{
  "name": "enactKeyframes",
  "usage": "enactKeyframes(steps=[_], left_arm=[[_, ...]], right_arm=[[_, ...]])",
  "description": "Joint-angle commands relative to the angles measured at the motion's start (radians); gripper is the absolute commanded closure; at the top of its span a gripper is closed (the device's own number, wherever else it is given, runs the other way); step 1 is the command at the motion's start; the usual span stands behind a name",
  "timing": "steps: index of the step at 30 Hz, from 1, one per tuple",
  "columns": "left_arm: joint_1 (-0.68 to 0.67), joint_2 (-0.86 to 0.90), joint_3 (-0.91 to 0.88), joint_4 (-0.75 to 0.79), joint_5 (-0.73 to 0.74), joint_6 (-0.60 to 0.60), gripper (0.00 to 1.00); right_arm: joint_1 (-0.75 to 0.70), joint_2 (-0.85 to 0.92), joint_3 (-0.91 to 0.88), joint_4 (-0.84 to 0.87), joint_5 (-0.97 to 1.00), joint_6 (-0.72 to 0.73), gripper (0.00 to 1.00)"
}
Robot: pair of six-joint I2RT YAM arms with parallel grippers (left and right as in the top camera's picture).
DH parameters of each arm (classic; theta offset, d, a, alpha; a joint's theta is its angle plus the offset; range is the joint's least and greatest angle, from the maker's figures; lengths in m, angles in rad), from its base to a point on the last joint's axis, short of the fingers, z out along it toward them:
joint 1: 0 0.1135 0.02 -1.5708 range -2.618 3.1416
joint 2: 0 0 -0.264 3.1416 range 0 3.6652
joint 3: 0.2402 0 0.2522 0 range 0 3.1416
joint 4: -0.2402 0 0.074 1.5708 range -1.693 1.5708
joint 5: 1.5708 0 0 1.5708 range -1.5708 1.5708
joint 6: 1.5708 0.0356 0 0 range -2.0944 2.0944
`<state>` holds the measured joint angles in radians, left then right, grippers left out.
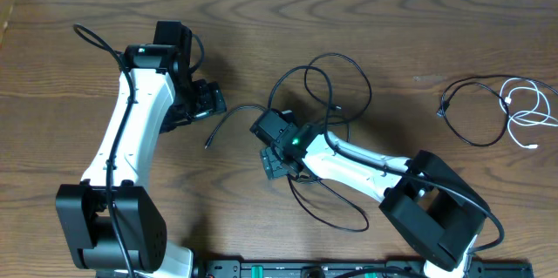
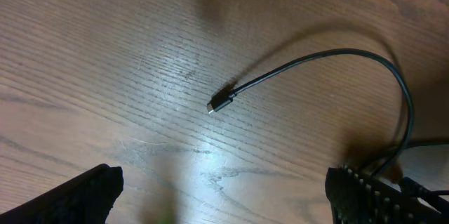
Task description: Untangle cables
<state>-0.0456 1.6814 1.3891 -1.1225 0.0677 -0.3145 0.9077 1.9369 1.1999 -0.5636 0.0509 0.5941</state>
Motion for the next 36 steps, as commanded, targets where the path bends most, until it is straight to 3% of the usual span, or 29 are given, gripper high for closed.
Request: enactKeyframes(steps=[1,3,4,6,9,11,18,25,30,36], left_arm=[[0.003,-0.004,0.010,-0.005,-0.020,-0.002,0.02],[0.003,-0.004,0.010,-0.005,-0.020,-0.002,0.02],[0.003,-0.004,0.010,-0.005,-0.020,-0.002,0.02],[0.003,-0.004,0.010,-0.005,-0.020,-0.002,0.02],[0.003,-0.004,0.010,-0.005,-0.020,-0.002,0.02],[0.003,-0.004,0.010,-0.005,-0.020,-0.002,0.02],[0.003,-0.004,0.010,-0.005,-0.020,-0.002,0.02],[0.003,-0.004,0.010,-0.005,-0.020,-0.002,0.02],[0.003,-0.004,0.010,-0.005,-0.020,-0.002,0.02],[0.003,-0.004,0.010,-0.005,-0.019,-0.002,0.02]], right_arm=[[0.011,0.031,-0.007,0.011,-0.096,-0.015,0.24],[0.018,0.031,-0.007,0.001,-0.099,-0.015,0.41],[0.018,0.031,-0.007,-0.010,-0.099,-0.015,0.56],[0.018,0.031,-0.007,-0.033,-0.098,-0.014,0.68],[0.018,0.031,-0.008,-0.095,-0.080,-0.003,0.75],[0.018,0.032,-0.012,-0.117,-0.071,0.016,0.85],[0.022,0.032,-0.019,-0.146,-0.089,0.048,0.98],[-0.002,0.030,-0.002,-0.126,-0.137,0.044,0.99],[-0.151,-0.106,0.112,-0.139,-0.262,-0.084,0.99],[-0.444,-0.389,0.186,-0.136,-0.143,-0.132,0.99]])
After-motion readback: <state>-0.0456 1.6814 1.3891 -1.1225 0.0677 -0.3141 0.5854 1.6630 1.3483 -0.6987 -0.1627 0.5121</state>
